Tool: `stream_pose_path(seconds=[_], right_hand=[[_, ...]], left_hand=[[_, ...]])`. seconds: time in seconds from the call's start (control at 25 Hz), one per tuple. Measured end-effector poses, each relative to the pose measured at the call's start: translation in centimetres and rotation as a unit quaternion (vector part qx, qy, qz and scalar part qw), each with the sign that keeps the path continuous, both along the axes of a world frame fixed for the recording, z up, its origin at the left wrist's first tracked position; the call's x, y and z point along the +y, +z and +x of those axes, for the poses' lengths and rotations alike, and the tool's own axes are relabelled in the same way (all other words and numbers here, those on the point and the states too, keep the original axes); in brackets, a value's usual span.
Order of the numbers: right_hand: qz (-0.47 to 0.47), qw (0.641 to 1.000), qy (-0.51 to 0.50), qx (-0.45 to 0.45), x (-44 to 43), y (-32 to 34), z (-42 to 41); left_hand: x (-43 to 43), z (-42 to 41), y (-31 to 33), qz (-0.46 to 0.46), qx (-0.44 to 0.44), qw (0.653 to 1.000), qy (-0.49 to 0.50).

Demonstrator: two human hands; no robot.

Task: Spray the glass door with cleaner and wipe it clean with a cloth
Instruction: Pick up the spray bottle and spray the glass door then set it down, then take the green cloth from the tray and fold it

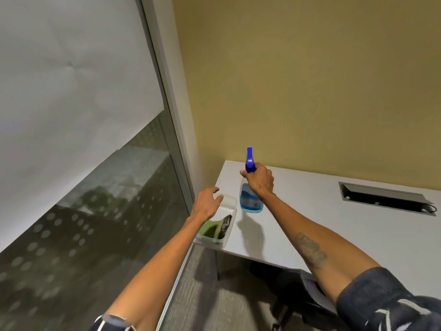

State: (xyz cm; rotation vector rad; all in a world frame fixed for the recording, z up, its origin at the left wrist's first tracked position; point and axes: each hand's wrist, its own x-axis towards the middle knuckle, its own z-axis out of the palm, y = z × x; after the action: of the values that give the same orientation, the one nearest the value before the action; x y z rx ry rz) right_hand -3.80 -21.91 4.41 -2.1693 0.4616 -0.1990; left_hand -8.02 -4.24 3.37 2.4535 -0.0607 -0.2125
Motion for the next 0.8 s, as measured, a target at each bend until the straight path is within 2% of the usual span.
stream_pose_path(seconds=[0.28, 0.8], right_hand=[[0.019, 0.998, 0.005, 0.067, -1.5, -6.3, 3.4], [0.049, 0.995, -0.002, 0.089, -2.1, -12.2, 6.0]], left_hand=[[-0.2, 3.4, -5.3, 0.017, 0.055, 0.998, 0.019], [0.7, 5.5, -11.0, 0.026, 0.130, 0.990, 0.047]])
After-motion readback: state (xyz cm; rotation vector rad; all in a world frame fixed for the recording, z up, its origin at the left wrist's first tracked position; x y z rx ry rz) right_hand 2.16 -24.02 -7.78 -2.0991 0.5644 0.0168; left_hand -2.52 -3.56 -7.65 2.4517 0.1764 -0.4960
